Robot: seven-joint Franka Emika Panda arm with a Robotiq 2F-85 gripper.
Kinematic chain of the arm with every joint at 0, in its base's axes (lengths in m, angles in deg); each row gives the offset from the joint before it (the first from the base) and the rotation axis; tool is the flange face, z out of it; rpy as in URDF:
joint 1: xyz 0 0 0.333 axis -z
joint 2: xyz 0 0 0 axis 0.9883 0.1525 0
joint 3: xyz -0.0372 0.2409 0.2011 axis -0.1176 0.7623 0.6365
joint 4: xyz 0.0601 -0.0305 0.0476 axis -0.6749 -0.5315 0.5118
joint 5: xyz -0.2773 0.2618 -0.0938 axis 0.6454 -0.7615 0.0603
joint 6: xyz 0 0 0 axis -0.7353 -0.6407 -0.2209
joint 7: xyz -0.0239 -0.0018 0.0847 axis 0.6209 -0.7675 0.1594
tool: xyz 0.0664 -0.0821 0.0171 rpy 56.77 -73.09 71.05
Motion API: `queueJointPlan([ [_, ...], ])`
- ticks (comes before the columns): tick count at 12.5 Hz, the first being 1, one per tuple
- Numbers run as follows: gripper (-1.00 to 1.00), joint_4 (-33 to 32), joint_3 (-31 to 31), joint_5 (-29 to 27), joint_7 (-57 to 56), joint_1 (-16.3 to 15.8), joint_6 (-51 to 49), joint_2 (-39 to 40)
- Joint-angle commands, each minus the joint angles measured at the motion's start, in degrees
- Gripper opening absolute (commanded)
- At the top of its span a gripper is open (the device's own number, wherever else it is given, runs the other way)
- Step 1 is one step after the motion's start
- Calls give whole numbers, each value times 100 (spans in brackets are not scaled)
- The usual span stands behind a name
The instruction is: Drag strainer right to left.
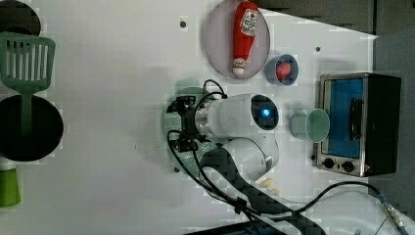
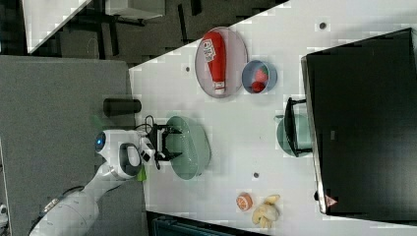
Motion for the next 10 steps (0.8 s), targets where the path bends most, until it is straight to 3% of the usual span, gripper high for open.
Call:
queueJointPlan([
  [1,100,497,151,-112,349,-361,-96,278],
  [10,100,888,124,-127,829,-775,172,471],
])
